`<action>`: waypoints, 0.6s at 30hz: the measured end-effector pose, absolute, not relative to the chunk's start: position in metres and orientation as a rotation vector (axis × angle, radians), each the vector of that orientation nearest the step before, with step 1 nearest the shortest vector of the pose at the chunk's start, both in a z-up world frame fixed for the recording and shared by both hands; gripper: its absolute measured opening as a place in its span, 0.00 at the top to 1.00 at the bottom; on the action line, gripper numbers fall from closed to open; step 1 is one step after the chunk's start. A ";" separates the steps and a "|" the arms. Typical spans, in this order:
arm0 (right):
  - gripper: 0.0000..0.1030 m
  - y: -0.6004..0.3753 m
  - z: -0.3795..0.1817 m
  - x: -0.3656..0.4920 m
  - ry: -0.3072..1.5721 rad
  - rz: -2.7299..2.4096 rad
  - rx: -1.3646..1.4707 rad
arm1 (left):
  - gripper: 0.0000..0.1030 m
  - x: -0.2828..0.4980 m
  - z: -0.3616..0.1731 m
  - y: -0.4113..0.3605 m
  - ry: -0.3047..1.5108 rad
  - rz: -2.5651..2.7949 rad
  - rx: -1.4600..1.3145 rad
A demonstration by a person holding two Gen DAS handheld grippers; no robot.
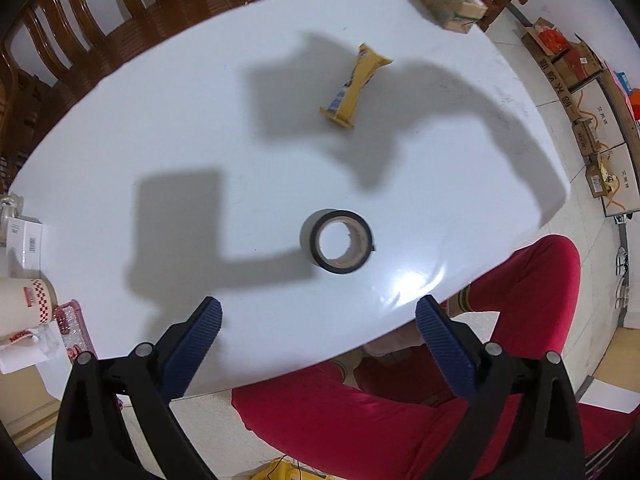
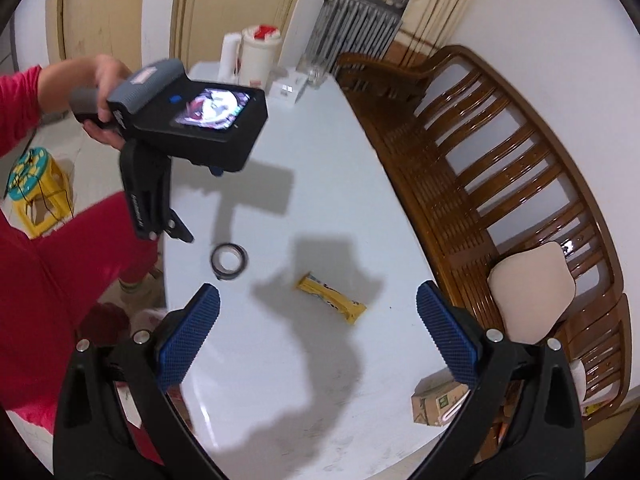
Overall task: Collect trash
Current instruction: 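Raise both tools back over the table toward the tape and snack bar, then grasp the black tape roll with the left gripper while the right grasps the yellow snack bar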
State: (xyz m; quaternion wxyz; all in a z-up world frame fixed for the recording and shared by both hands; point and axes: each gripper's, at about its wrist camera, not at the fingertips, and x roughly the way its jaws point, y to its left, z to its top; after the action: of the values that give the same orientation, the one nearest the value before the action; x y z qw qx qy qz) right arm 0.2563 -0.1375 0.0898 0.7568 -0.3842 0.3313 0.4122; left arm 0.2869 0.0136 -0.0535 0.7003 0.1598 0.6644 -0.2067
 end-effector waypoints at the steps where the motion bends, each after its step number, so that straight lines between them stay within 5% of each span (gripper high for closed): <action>1: 0.06 -0.136 0.084 0.261 0.735 0.904 -0.845 | 0.08 0.290 -0.057 0.014 1.487 -0.460 0.354; 18: 0.06 -0.095 -0.025 0.330 0.896 1.005 -1.020 | 0.08 0.320 -0.127 0.020 1.567 -0.463 0.326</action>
State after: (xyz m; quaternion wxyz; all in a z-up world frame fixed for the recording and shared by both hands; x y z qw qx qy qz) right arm 0.3296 -0.0954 -0.0248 0.6640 -0.4515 0.3964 0.4451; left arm 0.3204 0.0201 -0.1271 0.6727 0.1449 0.6959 -0.2056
